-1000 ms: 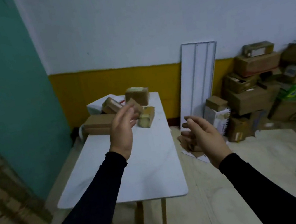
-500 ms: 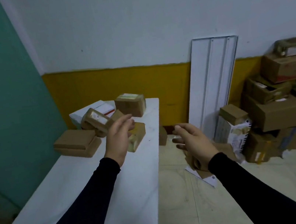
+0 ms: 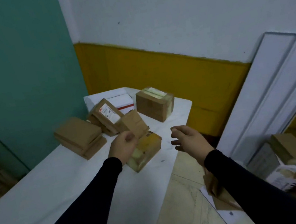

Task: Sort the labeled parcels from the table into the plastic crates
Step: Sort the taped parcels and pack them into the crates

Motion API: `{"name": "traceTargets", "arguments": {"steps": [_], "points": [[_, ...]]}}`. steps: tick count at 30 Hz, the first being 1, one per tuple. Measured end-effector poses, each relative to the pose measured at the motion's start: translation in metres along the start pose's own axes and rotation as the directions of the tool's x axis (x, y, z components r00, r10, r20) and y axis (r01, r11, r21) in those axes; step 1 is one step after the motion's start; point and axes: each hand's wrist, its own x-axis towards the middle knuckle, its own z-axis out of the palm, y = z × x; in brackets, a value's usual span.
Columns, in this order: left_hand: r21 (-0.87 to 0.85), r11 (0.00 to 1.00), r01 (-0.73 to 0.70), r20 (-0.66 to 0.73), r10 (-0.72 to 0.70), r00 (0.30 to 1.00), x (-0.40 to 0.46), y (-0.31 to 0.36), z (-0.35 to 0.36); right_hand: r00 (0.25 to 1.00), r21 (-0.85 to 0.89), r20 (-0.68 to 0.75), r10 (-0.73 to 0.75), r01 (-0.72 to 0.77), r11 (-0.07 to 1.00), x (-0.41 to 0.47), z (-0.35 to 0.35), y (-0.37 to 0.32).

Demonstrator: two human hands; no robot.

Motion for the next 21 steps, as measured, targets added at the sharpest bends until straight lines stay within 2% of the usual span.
{"name": "traceTargets", "arguments": {"steps": [3, 7, 11, 15, 17, 21], "points": [[0.169, 0.982, 0.080, 0.052, -0.090, 0.995, 0.035, -0.010, 0.018, 0.998, -0.056, 0.053, 0.039, -0.036, 0.998, 0.052, -0.004, 0.002], [0.424, 0.890, 0.166, 0.170, -0.258, 0.951, 0.075, -0.036, 0.035, 0.984, -0.056, 0.133, 0.119, -0.113, 0.992, 0.112, -0.005, 0.007], [0.606, 0.769, 0.206, 0.152, -0.366, 0.918, 0.103, -0.053, 0.057, 0.966, -0.094, 0.230, 0.117, -0.098, 0.991, 0.164, -0.007, 0.014], [0.684, 0.681, 0.260, 0.089, -0.432, 0.898, 0.115, -0.074, 0.087, 0.920, -0.139, 0.362, 0.154, -0.110, 0.984, 0.215, -0.015, 0.025], [0.716, 0.632, 0.297, 0.011, -0.436, 0.900, 0.117, -0.081, 0.101, 0.894, -0.174, 0.422, 0.151, -0.083, 0.981, 0.238, -0.021, 0.030], [0.694, 0.625, 0.358, -0.033, -0.469, 0.883, 0.116, -0.070, 0.112, 0.865, -0.178, 0.475, 0.160, -0.084, 0.981, 0.277, -0.026, 0.032]]}}
